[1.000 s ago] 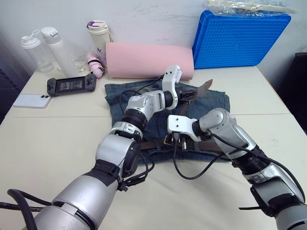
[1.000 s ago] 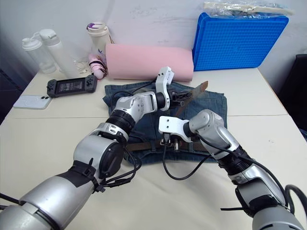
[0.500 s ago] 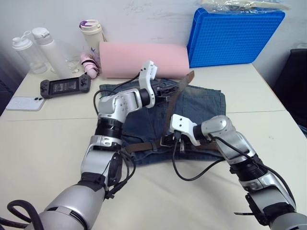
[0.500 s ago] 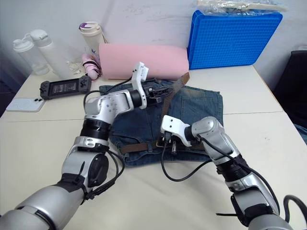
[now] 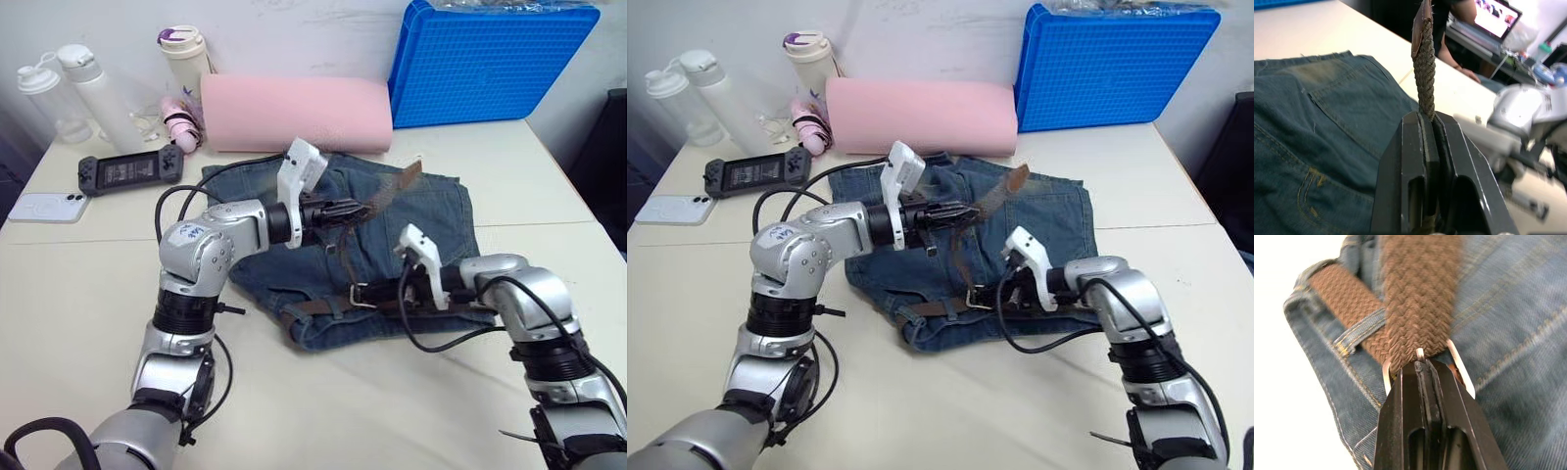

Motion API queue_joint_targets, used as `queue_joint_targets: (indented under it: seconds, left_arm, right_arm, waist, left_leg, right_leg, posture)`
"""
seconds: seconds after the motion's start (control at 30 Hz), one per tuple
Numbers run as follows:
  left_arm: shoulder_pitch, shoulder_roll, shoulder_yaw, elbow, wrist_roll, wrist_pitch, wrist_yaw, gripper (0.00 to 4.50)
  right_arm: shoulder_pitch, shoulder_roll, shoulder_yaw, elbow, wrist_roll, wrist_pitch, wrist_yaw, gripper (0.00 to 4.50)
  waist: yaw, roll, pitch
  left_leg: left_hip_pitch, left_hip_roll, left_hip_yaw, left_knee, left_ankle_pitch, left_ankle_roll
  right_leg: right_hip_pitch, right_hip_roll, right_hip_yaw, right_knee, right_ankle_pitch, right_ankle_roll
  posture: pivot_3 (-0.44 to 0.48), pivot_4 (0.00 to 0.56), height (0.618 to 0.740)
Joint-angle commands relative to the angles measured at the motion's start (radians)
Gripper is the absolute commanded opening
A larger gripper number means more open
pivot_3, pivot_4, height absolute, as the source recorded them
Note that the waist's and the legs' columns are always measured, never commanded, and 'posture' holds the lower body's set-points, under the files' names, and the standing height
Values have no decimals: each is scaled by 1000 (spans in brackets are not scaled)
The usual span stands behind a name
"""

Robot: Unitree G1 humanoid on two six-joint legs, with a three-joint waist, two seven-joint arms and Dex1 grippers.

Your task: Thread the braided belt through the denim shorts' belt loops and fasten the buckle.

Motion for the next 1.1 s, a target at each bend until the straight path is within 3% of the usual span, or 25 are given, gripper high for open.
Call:
queue_joint_targets:
  seconds: [0.03, 0.17, 0.33, 0.63, 1.0, 1.1]
  left_arm:
    - [26, 49, -57, -41, 45, -85, -46, 0]
    - [56, 79, -92, -29, 91, -160, -63, 0]
    - [110, 80, -101, -76, 85, -157, -57, 0]
    - [186, 91, -67, -161, 63, -97, -17, 0]
    - [304, 195, -92, -214, 102, -86, -7, 0]
    - [313, 216, -161, -259, 128, -84, -15, 0]
  right_arm:
    - [-9, -35, -98, -79, 104, 64, -21, 31]
    - [-20, -12, -186, -89, 185, 123, -89, 31]
    - [-6, -15, -190, -92, 238, 135, -140, 31]
    - [67, -160, 82, -118, 85, -124, -124, 31]
    - [13, -187, 82, -83, 82, -249, -88, 31]
    - [-3, -209, 85, -107, 87, -255, -64, 893]
  waist:
    - [0, 0, 1]
    - [1, 0, 2]
    - [0, 0, 2]
    - [2, 0, 2]
    - [0, -1, 2]
    - [2, -1, 2]
  left_leg:
    - [0, 0, 0, 1, 0, 0]
    - [-2, 0, 0, 1, 0, 0]
    - [-5, -1, 1, 2, 1, 0]
    - [-7, -3, 3, 3, 1, 1]
    - [-7, -3, 3, 3, 2, 1]
    - [-7, -3, 3, 3, 2, 2]
  right_leg:
    - [-1, 0, 0, -1, 0, 0]
    - [-3, 0, 0, 0, 0, 0]
    - [-6, -1, 0, 2, 0, 0]
    - [-10, -1, 0, 3, 0, 0]
    - [-11, -1, 1, 4, 1, 1]
    - [-11, -1, 1, 4, 1, 1]
  posture:
    - [0, 150, 740]
    - [0, 150, 740]
    - [0, 150, 740]
    - [0, 150, 740]
    - [0, 150, 740]
    - [0, 150, 740]
